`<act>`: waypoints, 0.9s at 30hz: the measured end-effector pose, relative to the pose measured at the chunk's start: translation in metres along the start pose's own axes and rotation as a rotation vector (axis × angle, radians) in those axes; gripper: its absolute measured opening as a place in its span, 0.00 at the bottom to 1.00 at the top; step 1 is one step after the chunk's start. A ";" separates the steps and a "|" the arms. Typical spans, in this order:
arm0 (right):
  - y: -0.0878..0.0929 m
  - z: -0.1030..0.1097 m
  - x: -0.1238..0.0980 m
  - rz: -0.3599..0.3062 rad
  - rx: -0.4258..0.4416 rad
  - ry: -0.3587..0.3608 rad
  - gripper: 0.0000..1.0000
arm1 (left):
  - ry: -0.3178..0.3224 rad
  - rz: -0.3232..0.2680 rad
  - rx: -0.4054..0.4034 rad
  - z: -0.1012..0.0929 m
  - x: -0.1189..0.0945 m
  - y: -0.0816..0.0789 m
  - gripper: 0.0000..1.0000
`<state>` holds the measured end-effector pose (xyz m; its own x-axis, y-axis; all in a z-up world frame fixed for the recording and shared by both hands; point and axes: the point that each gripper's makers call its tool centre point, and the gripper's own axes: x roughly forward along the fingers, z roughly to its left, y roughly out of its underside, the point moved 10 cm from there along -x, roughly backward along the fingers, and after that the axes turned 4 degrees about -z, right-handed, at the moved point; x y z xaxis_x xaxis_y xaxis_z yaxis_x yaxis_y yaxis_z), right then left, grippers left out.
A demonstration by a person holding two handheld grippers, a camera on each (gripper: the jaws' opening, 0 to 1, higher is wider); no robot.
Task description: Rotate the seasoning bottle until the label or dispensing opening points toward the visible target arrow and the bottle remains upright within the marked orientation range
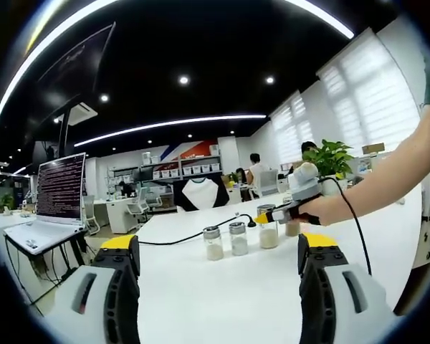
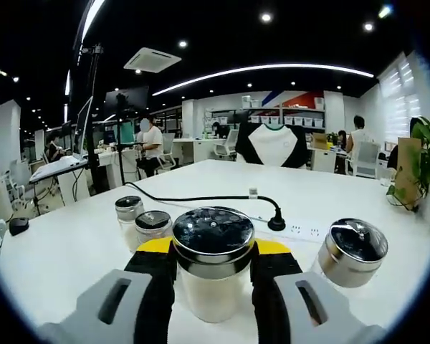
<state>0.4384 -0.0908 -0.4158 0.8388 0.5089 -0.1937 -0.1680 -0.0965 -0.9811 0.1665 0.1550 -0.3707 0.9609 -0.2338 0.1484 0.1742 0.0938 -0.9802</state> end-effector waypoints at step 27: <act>0.009 0.008 -0.050 0.018 0.009 0.035 0.39 | 0.046 0.007 -0.008 -0.016 0.005 0.002 0.97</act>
<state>0.3908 -0.1099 -0.4151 0.8532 0.4769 -0.2112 -0.1873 -0.0976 -0.9774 0.1688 0.1388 -0.3744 0.9511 -0.2776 0.1353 0.1653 0.0876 -0.9823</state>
